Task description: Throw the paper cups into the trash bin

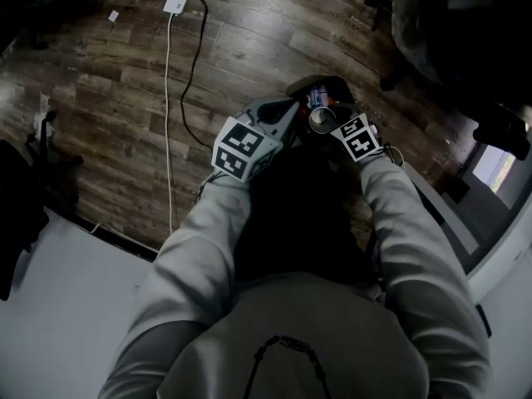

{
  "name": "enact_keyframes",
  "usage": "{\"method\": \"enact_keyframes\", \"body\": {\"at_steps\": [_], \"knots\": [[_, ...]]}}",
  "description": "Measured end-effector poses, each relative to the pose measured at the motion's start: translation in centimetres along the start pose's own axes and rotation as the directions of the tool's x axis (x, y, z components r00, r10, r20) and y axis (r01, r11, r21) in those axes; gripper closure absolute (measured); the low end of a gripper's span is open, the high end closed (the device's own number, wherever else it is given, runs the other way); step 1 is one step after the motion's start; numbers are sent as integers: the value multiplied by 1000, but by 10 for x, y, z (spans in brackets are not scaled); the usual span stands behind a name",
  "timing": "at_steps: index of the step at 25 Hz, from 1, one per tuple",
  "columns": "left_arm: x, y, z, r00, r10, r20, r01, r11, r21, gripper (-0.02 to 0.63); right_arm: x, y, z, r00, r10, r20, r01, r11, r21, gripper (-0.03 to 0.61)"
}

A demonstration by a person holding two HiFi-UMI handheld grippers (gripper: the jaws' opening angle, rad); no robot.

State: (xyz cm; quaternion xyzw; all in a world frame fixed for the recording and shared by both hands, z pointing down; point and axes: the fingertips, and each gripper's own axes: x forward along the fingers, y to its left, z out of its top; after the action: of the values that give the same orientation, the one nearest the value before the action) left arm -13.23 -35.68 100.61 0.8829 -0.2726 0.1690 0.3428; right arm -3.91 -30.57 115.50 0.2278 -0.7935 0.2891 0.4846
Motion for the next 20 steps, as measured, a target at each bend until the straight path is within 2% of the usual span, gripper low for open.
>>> {"method": "enact_keyframes", "body": {"at_steps": [1, 2, 3, 7, 12, 17, 20], "knots": [[-1, 0, 2, 1000, 0, 4, 0, 1000, -4, 624, 0, 0, -5, 1000, 13, -6, -13, 999, 37, 507], [-4, 0, 5, 1000, 0, 8, 0, 1000, -8, 624, -1, -2, -8, 1000, 23, -10, -22, 997, 75, 422], [-9, 0, 9, 1000, 1, 12, -1, 1000, -10, 624, -3, -3, -9, 1000, 24, -13, -23, 995, 99, 416], [-26, -15, 22, 1000, -8, 12, 8, 1000, 2, 624, -38, -11, -10, 1000, -2, -18, 4, 997, 74, 417], [-39, -42, 46, 1000, 13, 11, -13, 1000, 4, 624, -92, -19, -5, 999, -34, 21, 31, 991, 133, 417], [-62, -63, 79, 1000, 20, 16, -20, 1000, 21, 624, -138, -9, 22, 996, -56, 75, 45, 988, 147, 417], [-80, -92, 100, 1000, 5, 2, -5, 999, 50, 624, -175, 5, 35, 993, -62, 99, 47, 988, 147, 417]]}}
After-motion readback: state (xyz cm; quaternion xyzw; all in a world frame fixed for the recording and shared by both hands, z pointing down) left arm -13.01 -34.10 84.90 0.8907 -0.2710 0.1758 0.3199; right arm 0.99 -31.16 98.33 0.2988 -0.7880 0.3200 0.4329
